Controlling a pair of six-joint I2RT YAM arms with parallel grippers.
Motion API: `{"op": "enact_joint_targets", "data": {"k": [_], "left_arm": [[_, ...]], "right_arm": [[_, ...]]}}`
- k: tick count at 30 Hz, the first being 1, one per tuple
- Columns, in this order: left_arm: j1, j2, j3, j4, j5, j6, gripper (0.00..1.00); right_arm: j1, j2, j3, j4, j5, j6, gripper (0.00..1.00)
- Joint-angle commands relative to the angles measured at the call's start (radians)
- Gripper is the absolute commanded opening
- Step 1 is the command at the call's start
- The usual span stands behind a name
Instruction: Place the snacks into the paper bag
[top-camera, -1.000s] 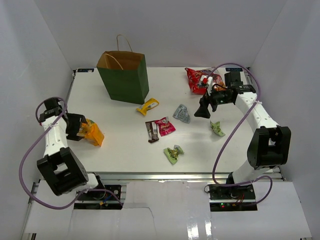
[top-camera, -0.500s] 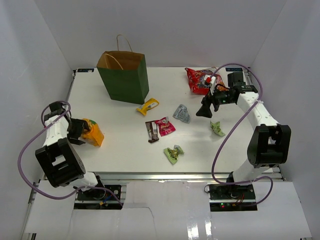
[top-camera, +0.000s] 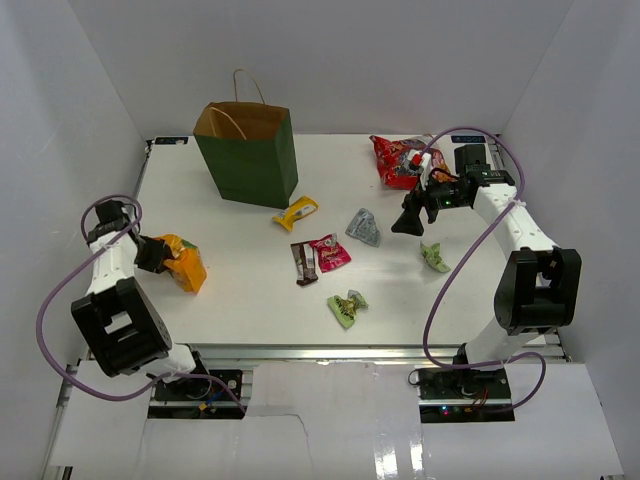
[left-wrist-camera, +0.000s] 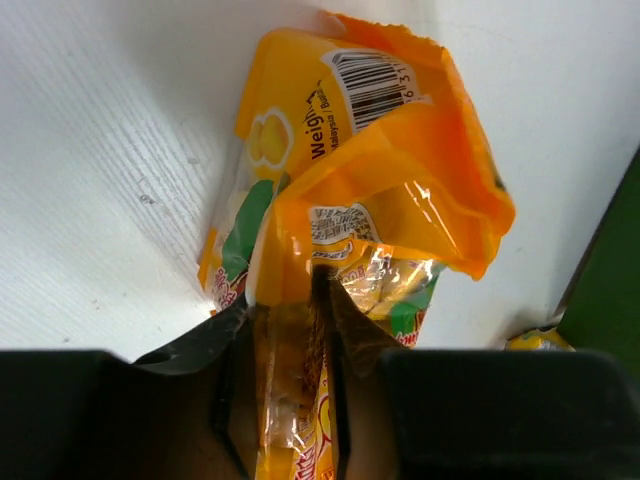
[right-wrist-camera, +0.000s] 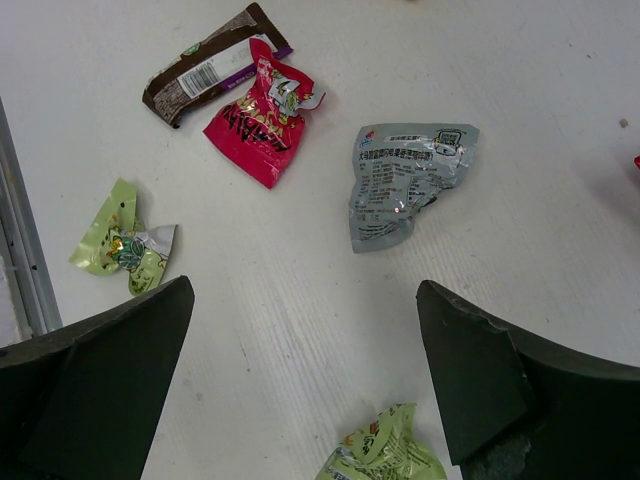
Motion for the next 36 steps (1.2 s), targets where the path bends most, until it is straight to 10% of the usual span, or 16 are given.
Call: {"op": "enact_joint_targets", "data": {"k": [1,13,36], "left_arm": [[0.001,-0.087,-0.013,0.061,0.048,0.047,0.01],[0.001,-0.352,0.041,0.303,0.393,-0.209,0.00],[-0.088,-0.242,0.363,0.688,0.549,-0.523,0.00]], "right_arm": [[-0.004,-0.018,0.010,0.011,-0.022,0.007,0.98],[-0.006,-0.008,0.038,0.012,-0.037,0.028,0.99],[-0.004,-0.005,0.066,0.012,-0.034,0.048,0.99]]}}
